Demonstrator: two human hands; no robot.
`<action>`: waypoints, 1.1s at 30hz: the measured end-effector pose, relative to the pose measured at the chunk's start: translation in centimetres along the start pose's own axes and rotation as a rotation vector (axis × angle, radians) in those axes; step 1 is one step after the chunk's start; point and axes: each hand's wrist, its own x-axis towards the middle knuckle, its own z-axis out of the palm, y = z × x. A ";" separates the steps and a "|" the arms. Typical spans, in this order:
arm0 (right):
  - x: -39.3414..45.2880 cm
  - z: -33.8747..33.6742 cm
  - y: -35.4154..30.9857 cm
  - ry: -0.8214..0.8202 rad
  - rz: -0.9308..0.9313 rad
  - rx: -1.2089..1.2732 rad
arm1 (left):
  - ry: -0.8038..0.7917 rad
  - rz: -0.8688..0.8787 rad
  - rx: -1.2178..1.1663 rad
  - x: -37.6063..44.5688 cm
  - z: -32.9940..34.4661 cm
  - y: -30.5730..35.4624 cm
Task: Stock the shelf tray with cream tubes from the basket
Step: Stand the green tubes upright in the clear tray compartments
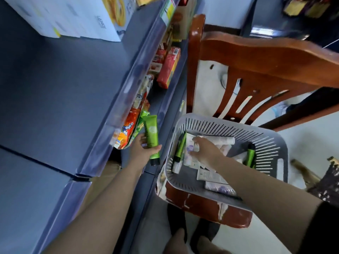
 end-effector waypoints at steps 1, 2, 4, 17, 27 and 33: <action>0.9 0.7 0.0 0.000 0.026 0.046 | -0.003 -0.003 0.004 0.5 -0.1 -0.5; 1.8 1.4 0.0 -0.002 0.048 0.075 | -0.002 -0.004 0.004 0.9 -0.2 -1.0; 3.8 2.6 0.1 -0.018 0.084 0.118 | 0.000 -0.015 -0.007 2.0 -0.1 -2.1; 15.0 9.2 1.6 0.089 0.282 0.158 | 0.000 -0.089 -0.010 7.5 2.0 -10.0; 15.9 8.8 1.0 0.152 0.298 0.179 | -0.003 -0.103 -0.054 7.2 2.4 -9.5; 12.6 8.0 2.0 0.181 0.288 0.264 | -0.005 -0.069 -0.041 5.4 1.7 -7.3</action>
